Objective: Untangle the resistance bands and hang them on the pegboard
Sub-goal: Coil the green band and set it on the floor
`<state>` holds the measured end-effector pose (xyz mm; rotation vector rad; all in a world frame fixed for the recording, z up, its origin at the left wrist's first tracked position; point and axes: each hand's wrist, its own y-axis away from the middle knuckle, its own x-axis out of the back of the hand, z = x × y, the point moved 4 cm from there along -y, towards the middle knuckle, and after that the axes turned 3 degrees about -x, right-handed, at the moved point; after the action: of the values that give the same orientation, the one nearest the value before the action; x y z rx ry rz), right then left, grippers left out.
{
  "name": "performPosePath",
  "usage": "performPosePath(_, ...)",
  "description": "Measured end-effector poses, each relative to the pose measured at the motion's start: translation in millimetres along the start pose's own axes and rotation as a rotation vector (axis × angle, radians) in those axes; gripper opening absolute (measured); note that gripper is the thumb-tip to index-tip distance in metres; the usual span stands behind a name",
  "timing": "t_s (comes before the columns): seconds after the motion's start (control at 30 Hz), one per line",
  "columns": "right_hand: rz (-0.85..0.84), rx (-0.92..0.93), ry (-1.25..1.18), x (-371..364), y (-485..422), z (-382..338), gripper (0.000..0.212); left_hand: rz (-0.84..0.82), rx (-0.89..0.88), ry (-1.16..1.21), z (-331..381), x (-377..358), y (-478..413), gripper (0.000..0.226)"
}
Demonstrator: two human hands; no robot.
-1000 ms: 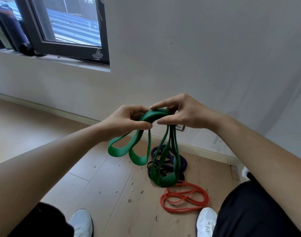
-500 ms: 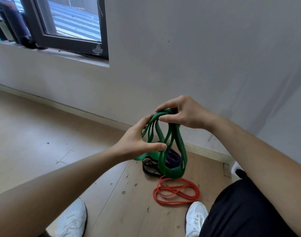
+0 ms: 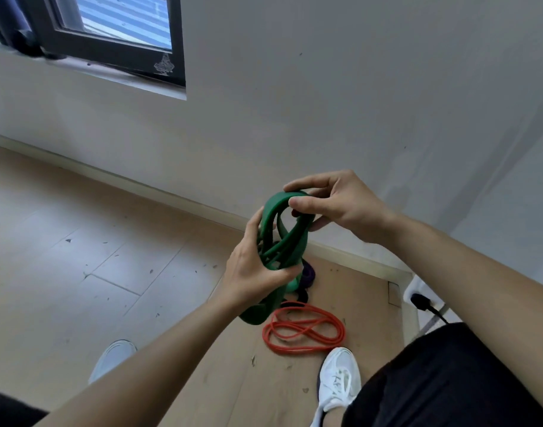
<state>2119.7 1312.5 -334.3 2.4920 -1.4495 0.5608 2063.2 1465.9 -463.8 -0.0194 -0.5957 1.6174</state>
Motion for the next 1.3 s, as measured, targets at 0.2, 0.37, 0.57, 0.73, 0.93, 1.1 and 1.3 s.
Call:
performPosePath(0.2,-0.134,-0.005,0.138,-2,5,0,0.032,-0.168,-0.029,0.195,-4,-8,-3,0.108)
performPosePath(0.37,-0.145,-0.050,0.166,-3,1,7,0.033,-0.231,0.045,0.255,-14,-11,-3,0.067)
performPosePath(0.57,-0.232,-0.257,0.149,-17,-9,53,0.042,-0.392,0.212,-0.049,-55,14,-2,0.057)
performPosePath(0.73,-0.303,-0.397,0.229,-59,-8,127,0.031,-0.601,0.276,-0.359,-97,26,11,0.060)
performPosePath(0.93,-0.303,-0.625,0.112,-104,5,213,0.026,-0.842,0.367,-0.485,-157,8,34,0.060)
performPosePath(1.1,-0.225,-0.790,-0.098,-145,29,281,0.025,-1.026,0.402,-0.582,-204,-11,56,0.062)
performPosePath(1.3,-0.087,-0.912,-0.134,-174,61,363,0.031,-1.199,0.351,-0.680,-253,-58,71,0.068)
